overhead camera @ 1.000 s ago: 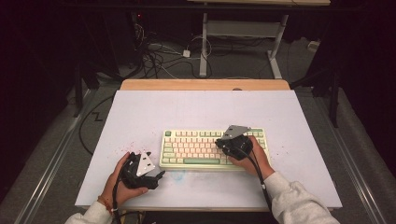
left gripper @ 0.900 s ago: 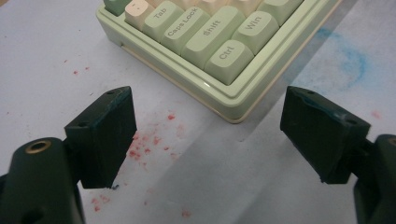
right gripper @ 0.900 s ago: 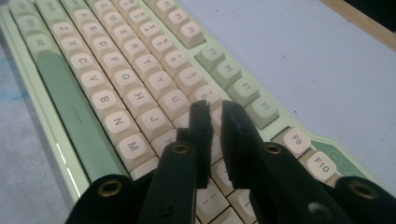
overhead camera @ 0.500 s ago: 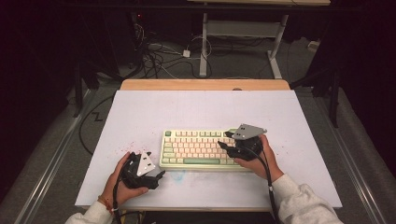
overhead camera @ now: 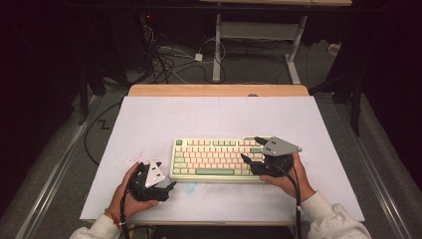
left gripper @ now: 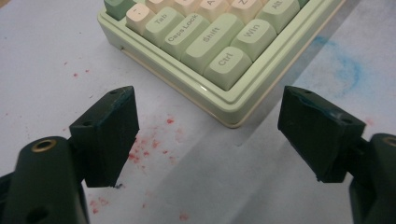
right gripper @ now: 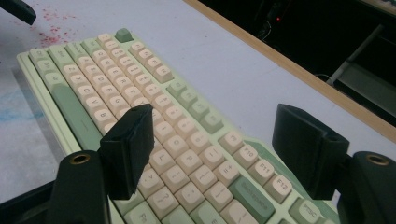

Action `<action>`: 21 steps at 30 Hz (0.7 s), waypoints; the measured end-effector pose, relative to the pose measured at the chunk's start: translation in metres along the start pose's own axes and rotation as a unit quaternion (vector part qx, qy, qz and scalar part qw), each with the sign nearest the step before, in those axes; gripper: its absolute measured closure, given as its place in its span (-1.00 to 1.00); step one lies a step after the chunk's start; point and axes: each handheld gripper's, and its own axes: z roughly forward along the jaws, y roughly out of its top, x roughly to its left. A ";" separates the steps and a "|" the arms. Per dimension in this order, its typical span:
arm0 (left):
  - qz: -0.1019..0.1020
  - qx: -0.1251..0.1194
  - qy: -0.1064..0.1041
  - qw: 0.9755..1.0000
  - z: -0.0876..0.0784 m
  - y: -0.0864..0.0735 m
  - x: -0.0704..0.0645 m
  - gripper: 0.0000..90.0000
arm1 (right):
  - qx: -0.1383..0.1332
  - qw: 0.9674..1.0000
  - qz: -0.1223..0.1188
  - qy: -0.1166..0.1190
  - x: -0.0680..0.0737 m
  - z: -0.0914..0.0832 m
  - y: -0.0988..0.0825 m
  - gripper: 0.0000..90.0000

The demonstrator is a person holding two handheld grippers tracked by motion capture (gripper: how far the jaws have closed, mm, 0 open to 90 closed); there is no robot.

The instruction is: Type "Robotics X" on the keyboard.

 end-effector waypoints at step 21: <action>-0.023 -0.025 -0.009 0.999 -0.011 0.009 0.002 -0.17 | 0.005 1.000 -0.005 -0.028 0.003 -0.037 -0.039 -0.38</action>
